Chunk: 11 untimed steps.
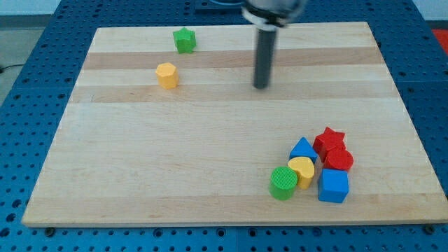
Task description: Push yellow hexagon into the group of blocks
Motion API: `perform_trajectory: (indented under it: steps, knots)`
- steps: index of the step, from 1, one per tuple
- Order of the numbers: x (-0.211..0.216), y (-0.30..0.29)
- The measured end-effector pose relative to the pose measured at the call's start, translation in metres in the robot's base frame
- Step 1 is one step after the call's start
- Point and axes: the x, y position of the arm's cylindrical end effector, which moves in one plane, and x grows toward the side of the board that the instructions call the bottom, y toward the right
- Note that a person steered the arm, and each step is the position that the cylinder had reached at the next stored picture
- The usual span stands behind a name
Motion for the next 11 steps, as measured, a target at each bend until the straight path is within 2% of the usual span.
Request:
perform_trajectory:
  steps: [1,2,3,5,7,8,9,10,11]
  knots:
    - [-0.017,-0.056]
    - [0.0,-0.095]
    - [0.023,-0.102]
    - [0.023,-0.107]
    - [-0.023,-0.089]
    - [-0.043,-0.129]
    - [-0.032,-0.188]
    - [-0.025,-0.196]
    - [-0.011,-0.163]
